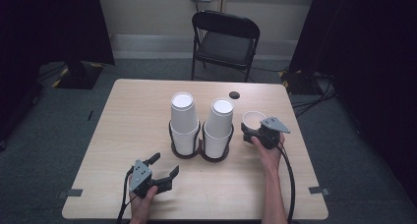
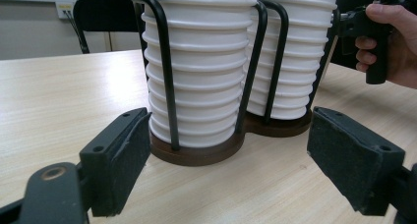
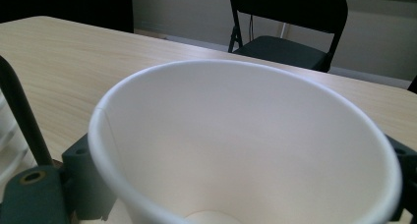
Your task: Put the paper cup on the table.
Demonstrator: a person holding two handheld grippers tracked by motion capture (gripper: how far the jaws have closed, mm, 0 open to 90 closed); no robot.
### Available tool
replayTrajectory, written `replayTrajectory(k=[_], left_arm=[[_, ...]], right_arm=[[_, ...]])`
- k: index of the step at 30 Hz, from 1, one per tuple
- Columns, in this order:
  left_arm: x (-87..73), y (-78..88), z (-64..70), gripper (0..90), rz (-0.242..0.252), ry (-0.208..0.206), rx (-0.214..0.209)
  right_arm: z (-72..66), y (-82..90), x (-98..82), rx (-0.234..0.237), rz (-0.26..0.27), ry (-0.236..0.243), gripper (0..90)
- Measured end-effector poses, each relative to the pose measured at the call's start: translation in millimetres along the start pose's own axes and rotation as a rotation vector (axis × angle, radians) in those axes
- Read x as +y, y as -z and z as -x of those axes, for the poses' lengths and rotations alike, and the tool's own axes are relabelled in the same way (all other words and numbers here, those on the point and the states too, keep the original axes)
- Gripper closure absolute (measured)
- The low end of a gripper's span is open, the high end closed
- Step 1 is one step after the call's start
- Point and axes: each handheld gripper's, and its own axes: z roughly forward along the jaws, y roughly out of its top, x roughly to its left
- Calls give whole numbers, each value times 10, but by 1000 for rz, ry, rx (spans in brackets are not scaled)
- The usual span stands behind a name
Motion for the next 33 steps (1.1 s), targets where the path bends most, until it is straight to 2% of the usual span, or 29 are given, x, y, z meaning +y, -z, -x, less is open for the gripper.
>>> replayTrajectory(k=[3,8,12,16,18,20,28,31,33], left_arm=[[-4,7,11,166,7,-2,2],[-7,12,0,168,13,13,-1],[-6,15,15,173,12,-11,3],[-9,16,14,173,18,-3,0],[-10,16,18,173,18,-2,0],[-10,18,21,173,19,-8,1],[-6,12,4,175,14,4,2],[-6,13,2,175,14,4,4],[-6,12,0,175,13,6,2]], right_arm=[[5,2,-28,0,-6,-13,102],[18,30,-40,18,-49,-38,103],[-4,36,-34,13,-62,-35,101],[-16,27,-49,7,-77,-29,106],[-5,11,-69,22,-100,-56,118],[-7,25,-71,17,-104,-76,116],[-31,14,-121,15,-158,-70,131],[-26,48,-170,10,-148,-90,134],[-14,69,-220,15,-171,-106,135]])
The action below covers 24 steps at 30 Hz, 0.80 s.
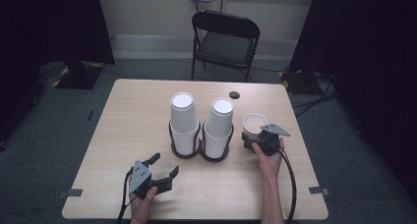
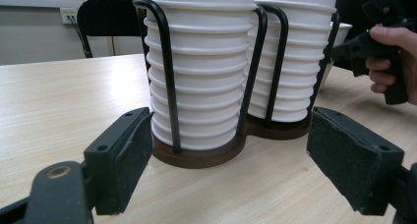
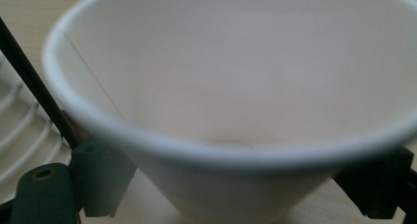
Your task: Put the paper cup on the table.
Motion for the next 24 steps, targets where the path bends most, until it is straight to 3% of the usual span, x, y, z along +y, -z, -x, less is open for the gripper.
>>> replayTrajectory(k=[3,8,15,17,24], left_arm=[[1,-5,1,175,-4,6,4],[1,-1,-2,176,-2,-1,3],[2,-7,9,178,-6,5,13],[3,-9,9,178,-9,3,16],[2,-8,15,178,-7,0,22]], right_arm=[[-2,67,-37,-15,12,-8,135],[-25,137,-58,-7,-18,-4,134],[-96,311,-184,-6,31,-33,139],[-133,372,-209,-1,25,-30,140],[-306,585,-240,23,96,-4,150]])
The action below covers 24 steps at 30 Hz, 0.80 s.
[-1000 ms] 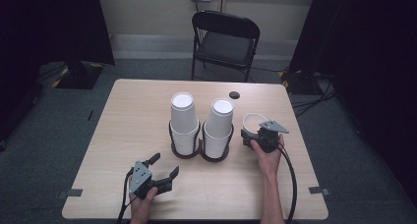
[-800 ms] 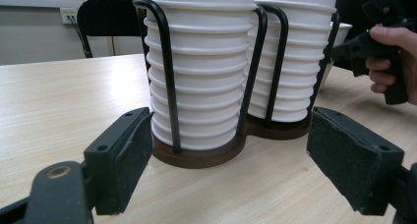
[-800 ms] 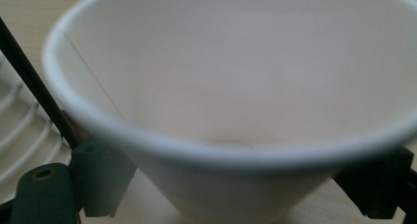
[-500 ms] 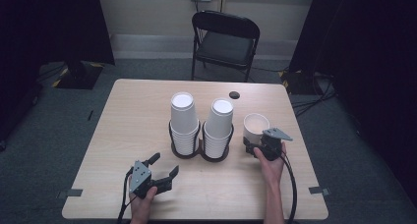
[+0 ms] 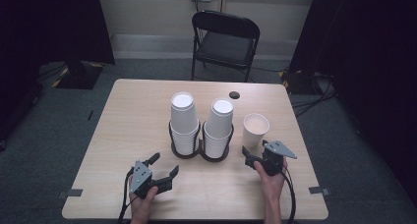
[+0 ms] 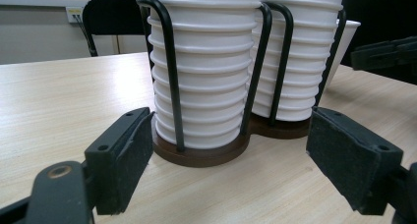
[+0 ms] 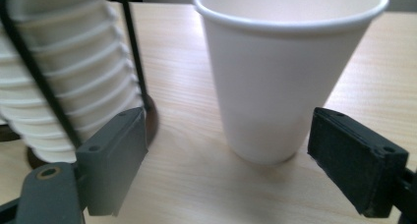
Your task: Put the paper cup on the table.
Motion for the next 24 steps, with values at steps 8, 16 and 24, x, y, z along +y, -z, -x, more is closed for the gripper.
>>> replayTrajectory(k=[8,16,24], left_arm=[[-4,11,-5,178,10,0,11],[-4,13,10,178,8,-3,27],[-4,16,7,179,5,9,34]], right_arm=[[-211,99,-17,59,30,-3,170],[-433,215,-118,104,60,17,162],[-605,245,-276,134,90,20,149]])
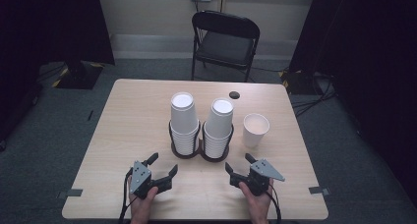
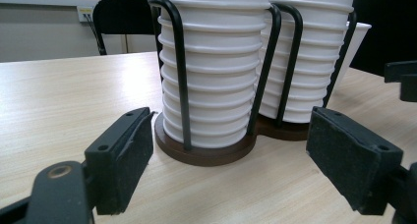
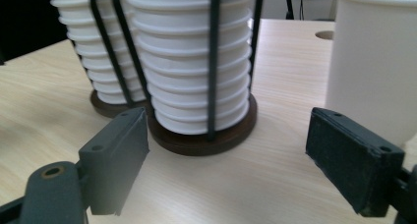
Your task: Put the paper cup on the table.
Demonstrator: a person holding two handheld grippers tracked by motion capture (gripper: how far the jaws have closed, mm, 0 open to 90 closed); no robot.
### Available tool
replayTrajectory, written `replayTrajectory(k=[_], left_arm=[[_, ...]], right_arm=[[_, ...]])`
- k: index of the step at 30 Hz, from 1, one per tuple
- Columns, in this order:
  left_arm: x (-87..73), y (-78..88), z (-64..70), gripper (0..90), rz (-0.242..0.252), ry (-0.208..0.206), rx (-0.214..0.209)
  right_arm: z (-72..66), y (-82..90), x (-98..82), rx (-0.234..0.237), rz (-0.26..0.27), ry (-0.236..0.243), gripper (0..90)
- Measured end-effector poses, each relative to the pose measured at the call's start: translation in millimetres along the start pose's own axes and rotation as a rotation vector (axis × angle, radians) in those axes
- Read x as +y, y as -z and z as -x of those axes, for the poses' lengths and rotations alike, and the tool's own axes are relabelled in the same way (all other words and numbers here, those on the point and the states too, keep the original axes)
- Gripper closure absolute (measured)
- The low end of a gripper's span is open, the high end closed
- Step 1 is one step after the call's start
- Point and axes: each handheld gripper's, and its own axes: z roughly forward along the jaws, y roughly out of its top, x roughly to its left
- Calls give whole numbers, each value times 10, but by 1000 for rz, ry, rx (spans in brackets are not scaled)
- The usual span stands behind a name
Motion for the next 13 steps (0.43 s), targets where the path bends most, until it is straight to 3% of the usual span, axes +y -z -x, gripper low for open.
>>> replayTrajectory(k=[6,8,13], left_arm=[[-5,13,3,181,12,-9,2],[-5,13,3,181,11,-9,3],[-10,24,12,181,20,-18,5]], right_arm=[[-105,30,-81,26,64,0,135],[-134,51,-92,19,84,25,133],[-129,47,-91,28,80,21,132]])
